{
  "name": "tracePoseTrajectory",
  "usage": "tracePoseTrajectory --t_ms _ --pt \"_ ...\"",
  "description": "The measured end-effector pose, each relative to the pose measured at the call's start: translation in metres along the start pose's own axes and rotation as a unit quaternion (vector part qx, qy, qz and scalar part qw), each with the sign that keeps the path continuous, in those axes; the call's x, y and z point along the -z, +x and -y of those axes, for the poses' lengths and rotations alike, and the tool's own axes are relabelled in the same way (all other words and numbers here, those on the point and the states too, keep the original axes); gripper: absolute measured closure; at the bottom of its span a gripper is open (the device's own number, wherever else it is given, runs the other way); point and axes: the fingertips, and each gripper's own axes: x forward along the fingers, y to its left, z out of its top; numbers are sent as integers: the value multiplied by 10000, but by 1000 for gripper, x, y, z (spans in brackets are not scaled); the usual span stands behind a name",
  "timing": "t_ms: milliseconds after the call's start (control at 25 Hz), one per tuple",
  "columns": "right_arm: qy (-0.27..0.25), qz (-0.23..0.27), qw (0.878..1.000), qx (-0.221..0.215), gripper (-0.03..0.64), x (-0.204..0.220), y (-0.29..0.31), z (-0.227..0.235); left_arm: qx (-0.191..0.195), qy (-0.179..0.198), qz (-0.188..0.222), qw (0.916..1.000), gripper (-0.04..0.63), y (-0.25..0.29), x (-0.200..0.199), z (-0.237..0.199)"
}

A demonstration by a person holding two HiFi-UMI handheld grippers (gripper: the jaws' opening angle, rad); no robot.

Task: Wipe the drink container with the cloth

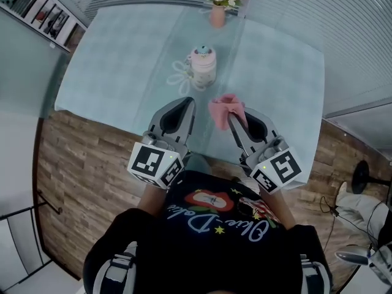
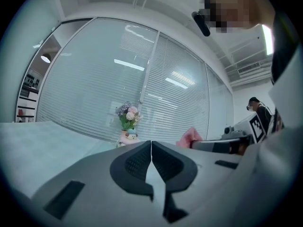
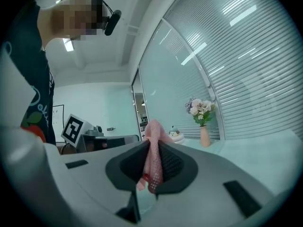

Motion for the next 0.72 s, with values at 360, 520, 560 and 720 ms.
tracePoseTrajectory --t_ms 360,520,560,720 --pt "73 -29 9996 255 591 -3 59 1 273 -12 -134 9995 592 13 -10 -55" --pt "67 -53 9995 317 591 0 79 3 363 34 -114 9993 592 19 -14 -71" --pt "60 -50 9994 338 591 1 84 3 380 33 -101 9992 592 20 -15 -77" --pt "65 -70 9990 431 591 4 105 5 400 -4 -91 9992 592 22 -16 -99"
